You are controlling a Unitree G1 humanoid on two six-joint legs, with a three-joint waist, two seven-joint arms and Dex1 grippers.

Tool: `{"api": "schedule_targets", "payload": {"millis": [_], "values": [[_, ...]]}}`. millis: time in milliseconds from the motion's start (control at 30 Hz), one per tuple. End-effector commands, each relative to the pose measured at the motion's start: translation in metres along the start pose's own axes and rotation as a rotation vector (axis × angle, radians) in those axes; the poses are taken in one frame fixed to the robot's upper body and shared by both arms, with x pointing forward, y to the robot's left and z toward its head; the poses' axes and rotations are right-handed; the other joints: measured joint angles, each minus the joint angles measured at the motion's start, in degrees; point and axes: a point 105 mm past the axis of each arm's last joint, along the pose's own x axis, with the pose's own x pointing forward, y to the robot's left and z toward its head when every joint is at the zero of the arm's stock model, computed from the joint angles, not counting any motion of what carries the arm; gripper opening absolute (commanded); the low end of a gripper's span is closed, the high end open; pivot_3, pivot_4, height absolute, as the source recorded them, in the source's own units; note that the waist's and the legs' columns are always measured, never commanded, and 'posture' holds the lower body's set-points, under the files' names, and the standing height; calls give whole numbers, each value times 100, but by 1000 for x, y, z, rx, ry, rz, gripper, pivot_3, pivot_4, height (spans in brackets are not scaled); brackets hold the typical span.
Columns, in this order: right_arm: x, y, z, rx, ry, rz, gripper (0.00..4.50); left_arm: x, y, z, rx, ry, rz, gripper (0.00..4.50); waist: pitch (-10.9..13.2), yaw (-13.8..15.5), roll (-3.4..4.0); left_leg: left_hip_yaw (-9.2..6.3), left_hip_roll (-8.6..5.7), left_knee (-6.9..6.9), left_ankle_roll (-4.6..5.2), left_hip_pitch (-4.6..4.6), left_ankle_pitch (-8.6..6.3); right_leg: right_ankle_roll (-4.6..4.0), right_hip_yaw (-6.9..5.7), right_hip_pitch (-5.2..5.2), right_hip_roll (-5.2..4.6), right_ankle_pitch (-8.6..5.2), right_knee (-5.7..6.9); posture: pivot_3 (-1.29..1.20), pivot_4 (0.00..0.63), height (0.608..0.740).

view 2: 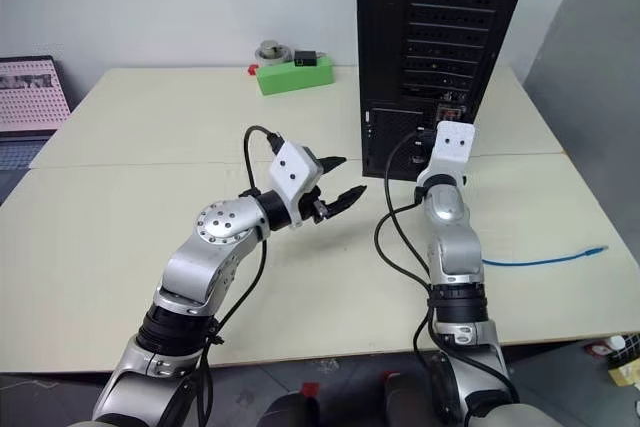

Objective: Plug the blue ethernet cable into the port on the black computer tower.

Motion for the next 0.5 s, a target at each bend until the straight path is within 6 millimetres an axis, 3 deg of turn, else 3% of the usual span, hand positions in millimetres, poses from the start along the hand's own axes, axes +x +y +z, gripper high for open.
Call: {"api": "schedule_targets", "payload": {"millis": [33,267,500], "values": [[-11,0,22,3,-72,29,2874,-2,13,7,9,-2,37,3262,0,18,0,1,0,1,0,0,0,0,-1,0,-3,0,0,0,150,740],[-47,-14,35,-14,-76,167,4400,-20,30,-2,-20,42,80,3262,0,71,0,-8,-2,0,0,-3,0,1,-7,1,1,0,-5,0,150,740],[-86,-38,64,-135,-107,438,4400,-45,63,-4,-47,69,128,3262,2,147,1,-9,-8,2,1,-1,0,4,-26,8,2,-2,-13,0,150,740]]}}
